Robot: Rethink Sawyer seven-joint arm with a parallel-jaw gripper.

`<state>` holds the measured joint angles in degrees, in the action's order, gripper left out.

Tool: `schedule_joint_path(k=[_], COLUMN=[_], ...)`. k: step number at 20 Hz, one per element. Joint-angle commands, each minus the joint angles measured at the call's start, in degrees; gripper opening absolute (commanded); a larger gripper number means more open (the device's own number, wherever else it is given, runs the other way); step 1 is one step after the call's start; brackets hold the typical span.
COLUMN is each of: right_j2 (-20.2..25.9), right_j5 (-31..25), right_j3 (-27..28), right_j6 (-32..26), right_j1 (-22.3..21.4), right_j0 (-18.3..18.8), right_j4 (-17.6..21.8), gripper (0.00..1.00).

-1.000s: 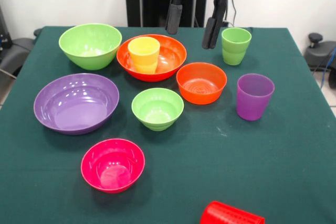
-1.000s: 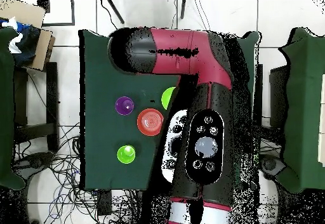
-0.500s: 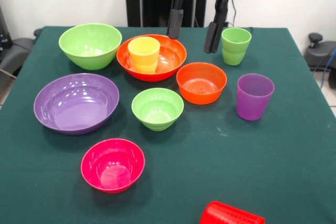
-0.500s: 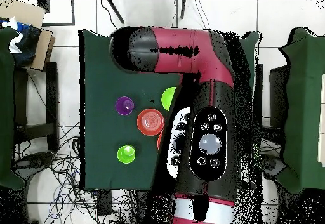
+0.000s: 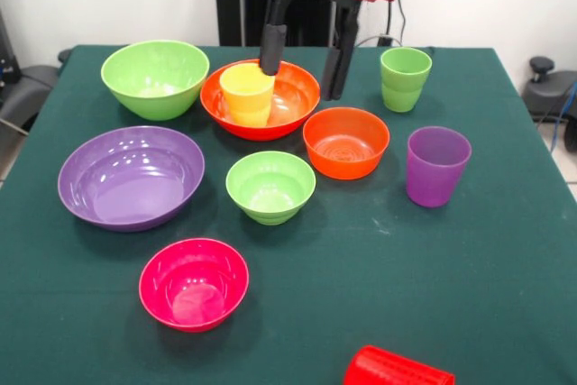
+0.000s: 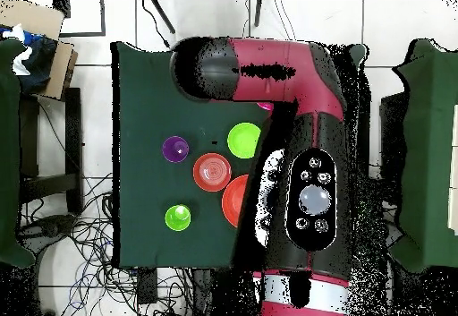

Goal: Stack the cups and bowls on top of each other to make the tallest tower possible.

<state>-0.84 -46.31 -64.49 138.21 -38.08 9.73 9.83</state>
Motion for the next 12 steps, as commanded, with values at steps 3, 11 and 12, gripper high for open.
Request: schedule_joint_path(k=[3,11,12], right_j2=[8.0,8.8,8.9], right_j5=[-4.0,-2.9,-2.5], right_j3=[-1.6,-0.9,-0.8], right_j6=[-20.6,-21.2,-21.2], right_j1=[2.3,3.3,3.5], right_j0=[3.2,4.1,4.2], right_j4=[6.4,7.8,8.0], gripper=[1.0,1.0,1.0])
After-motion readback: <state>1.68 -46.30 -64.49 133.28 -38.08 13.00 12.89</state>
